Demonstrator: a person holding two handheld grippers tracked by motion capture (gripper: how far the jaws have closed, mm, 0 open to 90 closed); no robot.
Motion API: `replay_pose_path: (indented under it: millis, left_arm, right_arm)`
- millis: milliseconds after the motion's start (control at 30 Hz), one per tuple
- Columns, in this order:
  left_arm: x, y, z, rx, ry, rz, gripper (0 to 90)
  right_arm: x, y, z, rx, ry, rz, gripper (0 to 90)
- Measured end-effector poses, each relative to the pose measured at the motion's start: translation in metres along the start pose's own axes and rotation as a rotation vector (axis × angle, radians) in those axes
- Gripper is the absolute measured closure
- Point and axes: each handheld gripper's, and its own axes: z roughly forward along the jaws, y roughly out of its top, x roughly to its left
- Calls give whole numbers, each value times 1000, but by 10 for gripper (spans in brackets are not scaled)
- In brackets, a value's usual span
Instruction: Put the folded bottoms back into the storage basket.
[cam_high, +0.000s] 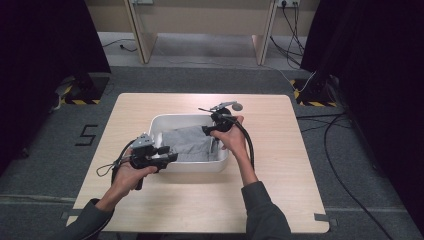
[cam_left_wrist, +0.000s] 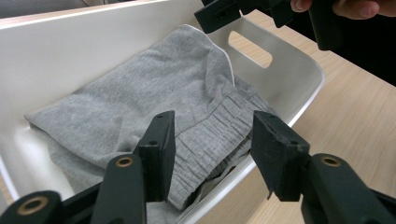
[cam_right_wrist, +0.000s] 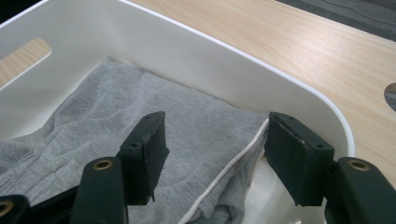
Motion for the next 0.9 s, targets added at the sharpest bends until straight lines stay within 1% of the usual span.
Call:
replay_pose_path:
  millis: [100,133,167,200,233,300,333,400,433,500,533,600,667,733,833,900]
  left_arm:
    - [0,0,-1,-6,7,-11,442]
    - [0,-1,-1,-5,7,-15,422]
    - [0,-1,-1,-5,9,-18,400]
    - [0,-2,-2,-9,7,-14,380]
    - [-1,-3,-2,-11,8,15,354]
    - [-3,-4,-2,0,14,38,327]
    - [-4,-6,-2,5,7,39,311]
    - [-6,-8,-3,3,-9,27,298]
    - [-6,-9,-3,0,-10,28,289]
    - [-7,-12,-4,-1,-5,18,251]
    - [-8,-13,-4,-6,-8,11,240]
    - [-8,-15,-5,-17,-9,-5,218]
    - [-9,-16,-6,2,-17,16,212]
    - [-10,-16,-7,-17,-12,10,212]
    - [-11,-17,-7,-15,-3,13,206]
    - [-11,-20,-6,-6,-7,12,204]
  right_arm:
    - [0,-1,-2,-14,3,-11,386]
    - [0,-2,-3,-17,1,-7,384]
    - [0,-2,-4,-20,-6,-15,381]
    - [0,-3,-6,-23,-8,-18,379]
    - [1,-3,-7,-27,-5,-17,378]
    - [0,-5,-11,-41,-1,-26,374]
    - [0,-5,-14,-47,3,-25,372]
    - [0,-7,-18,-58,9,-18,369]
    - [-2,-8,-20,-68,9,-25,367]
    - [-2,-10,-24,-75,18,-17,362]
    - [-3,-12,-26,-83,15,-18,362]
    - [-3,-14,-30,-91,13,-18,361]
    - [-5,-18,-35,-100,14,-28,359]
    - [-6,-20,-39,-107,20,-17,358]
    - [-7,-25,-45,-116,22,-15,356]
    - [-9,-27,-48,-126,18,-19,357]
